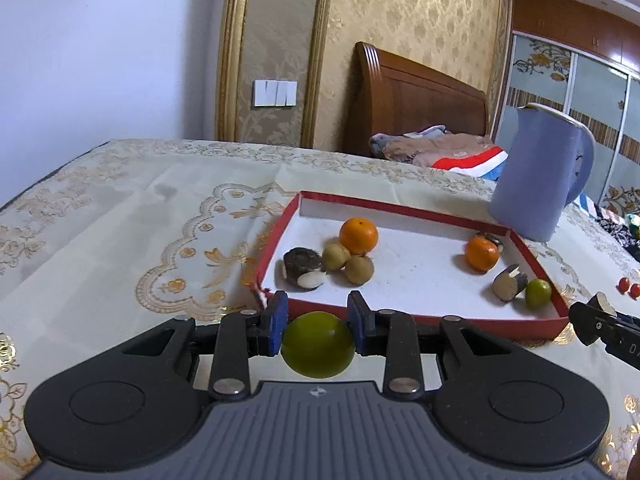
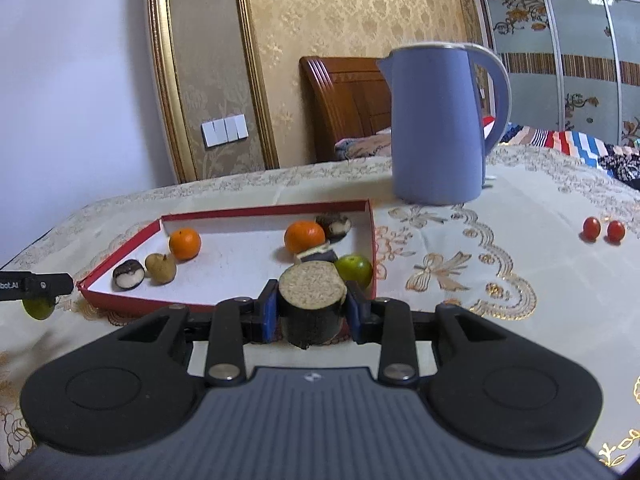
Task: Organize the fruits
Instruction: 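Carry the green fruit in the left tool over the tray while the right tool carries the cylinder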
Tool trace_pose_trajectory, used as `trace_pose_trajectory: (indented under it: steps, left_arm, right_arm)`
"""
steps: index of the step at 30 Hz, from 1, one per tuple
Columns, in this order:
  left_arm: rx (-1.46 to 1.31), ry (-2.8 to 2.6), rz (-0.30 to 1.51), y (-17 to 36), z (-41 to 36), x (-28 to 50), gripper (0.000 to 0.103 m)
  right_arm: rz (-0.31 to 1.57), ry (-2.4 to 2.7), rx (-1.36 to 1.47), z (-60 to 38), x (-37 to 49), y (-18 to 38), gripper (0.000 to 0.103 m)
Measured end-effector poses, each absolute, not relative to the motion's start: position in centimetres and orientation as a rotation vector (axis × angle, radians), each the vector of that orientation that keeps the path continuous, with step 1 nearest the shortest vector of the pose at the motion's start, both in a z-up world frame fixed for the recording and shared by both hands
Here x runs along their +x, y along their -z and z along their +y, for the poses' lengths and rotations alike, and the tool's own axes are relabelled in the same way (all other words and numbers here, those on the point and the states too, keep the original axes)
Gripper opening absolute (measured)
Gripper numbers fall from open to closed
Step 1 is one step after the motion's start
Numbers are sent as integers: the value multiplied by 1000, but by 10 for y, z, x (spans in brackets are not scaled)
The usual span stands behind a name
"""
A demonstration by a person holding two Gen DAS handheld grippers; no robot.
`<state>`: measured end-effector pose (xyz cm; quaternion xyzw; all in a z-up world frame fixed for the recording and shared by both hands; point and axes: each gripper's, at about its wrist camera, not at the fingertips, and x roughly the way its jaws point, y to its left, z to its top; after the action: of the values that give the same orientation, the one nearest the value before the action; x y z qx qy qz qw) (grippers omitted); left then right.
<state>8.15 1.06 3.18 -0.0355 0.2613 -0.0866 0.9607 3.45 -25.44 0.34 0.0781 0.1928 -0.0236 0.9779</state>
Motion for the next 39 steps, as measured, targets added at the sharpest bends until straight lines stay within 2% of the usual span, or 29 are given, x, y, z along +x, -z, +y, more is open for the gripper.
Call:
trace_pose_trajectory:
  steps: [14,39]
  left_arm:
    - [34,182,502,-29,-42,106,32]
    - [77,152,501,-9,-62,136,32]
  right_arm:
    - [423,40,132,-247,60,-5,32]
    - [552,19,50,-223,121,13,32]
